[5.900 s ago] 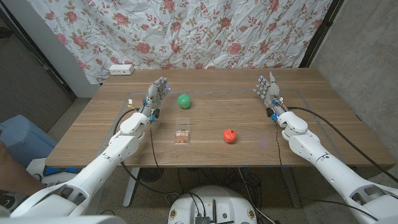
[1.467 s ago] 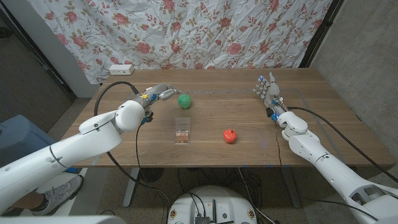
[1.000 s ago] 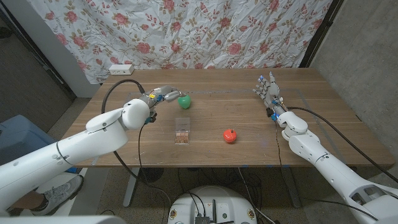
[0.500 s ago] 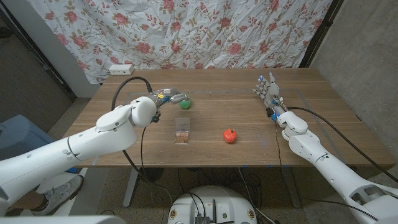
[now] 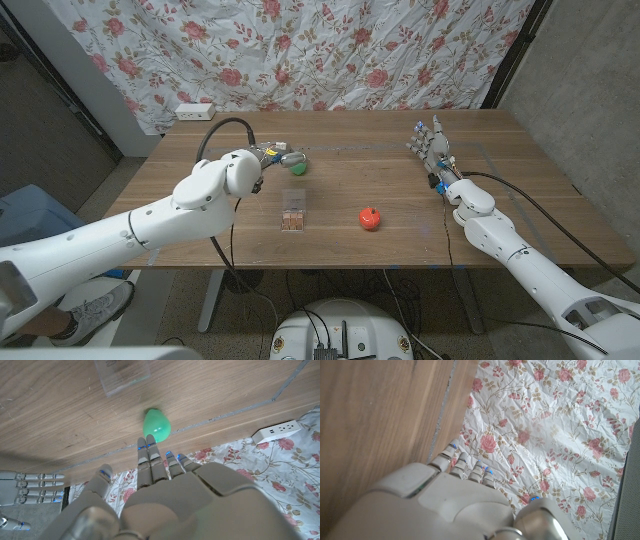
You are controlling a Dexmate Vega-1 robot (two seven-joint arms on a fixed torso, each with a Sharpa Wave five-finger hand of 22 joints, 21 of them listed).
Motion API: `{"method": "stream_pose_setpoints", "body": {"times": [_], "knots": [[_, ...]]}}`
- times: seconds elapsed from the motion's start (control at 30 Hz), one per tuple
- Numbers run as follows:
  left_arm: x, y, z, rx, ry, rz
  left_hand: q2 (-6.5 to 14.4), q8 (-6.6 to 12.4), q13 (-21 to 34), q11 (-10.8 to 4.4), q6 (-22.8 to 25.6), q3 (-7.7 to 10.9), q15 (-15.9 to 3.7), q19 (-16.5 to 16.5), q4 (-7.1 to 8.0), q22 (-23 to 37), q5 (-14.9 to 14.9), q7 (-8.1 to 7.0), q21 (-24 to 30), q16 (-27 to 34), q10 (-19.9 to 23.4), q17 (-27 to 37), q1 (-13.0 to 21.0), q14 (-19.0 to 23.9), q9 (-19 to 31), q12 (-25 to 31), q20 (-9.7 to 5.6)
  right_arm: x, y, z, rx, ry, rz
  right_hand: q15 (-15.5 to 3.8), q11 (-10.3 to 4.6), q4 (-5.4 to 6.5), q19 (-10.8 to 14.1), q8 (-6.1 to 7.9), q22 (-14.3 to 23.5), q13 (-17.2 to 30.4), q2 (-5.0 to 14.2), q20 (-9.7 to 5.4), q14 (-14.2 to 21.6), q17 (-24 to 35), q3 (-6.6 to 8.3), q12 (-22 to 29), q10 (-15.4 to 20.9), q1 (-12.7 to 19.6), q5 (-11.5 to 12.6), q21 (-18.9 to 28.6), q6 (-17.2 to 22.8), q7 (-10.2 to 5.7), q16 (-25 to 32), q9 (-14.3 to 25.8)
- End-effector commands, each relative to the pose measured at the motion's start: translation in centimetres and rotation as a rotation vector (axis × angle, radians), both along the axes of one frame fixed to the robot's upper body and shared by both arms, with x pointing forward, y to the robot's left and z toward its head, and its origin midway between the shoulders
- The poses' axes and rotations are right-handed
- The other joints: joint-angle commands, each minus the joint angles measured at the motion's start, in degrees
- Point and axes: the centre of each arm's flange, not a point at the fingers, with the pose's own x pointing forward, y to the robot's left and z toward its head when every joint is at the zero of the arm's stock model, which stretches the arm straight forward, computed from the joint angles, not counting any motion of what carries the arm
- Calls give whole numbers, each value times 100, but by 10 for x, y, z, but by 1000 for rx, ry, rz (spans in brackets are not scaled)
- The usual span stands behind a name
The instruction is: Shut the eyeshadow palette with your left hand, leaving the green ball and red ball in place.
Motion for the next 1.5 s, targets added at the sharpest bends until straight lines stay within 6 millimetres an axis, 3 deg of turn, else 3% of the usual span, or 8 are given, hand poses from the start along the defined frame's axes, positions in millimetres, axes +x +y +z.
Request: {"method": "stream_pose_setpoints", "body": {"times": [0.03,0.47,0.77,0.83,1.0,1.5], "knots": [[5,-8,1,65,-7,34,293,27,31,7,105,9,-3,14,68,24,43,-1,32,34,92,11,-40,92,21,-1,-8,0,0,0,-1,0,1,-675,-47,37,24,29,16,11,564,0,-22,23,2,28,-8,-1,20,36,7,-52,37,28],[21,-12,-10,92,73,61,294,30,29,-37,286,-30,-4,16,205,18,54,22,24,33,275,-1,-24,210,20,-15,-32,0,0,0,-1,0,1,-675,-48,37,25,29,16,11,564,2,-22,23,2,27,-10,-2,20,36,7,-48,37,28],[28,-19,-15,132,111,62,314,26,31,88,453,-69,8,13,361,15,61,79,17,30,481,-3,-22,312,20,-25,-27,0,0,0,-1,0,1,-674,-48,37,25,28,16,11,564,0,-22,23,2,29,-7,-2,20,36,5,-52,37,28],[29,-20,-16,139,121,63,353,26,32,155,517,-62,60,-12,414,14,66,89,7,22,516,-7,-9,341,21,-40,-25,0,0,0,-1,0,1,-672,-48,37,25,30,16,11,564,1,-20,23,2,28,-8,-2,20,36,9,-47,37,28],[32,-21,-19,131,125,60,375,14,34,152,604,-63,193,-40,493,10,68,104,-3,31,667,-13,7,457,22,-36,-10,0,0,0,-1,0,1,-677,-49,37,25,29,16,11,564,1,-20,23,2,33,3,-2,20,36,8,-50,37,28],[42,-26,-27,125,169,52,372,46,41,106,944,-70,87,147,616,6,74,101,48,48,1035,-21,28,727,28,-24,34,0,0,0,2,0,-3,-678,-52,37,26,29,16,11,564,3,-24,23,1,30,-4,-2,20,37,7,-55,36,28]]}}
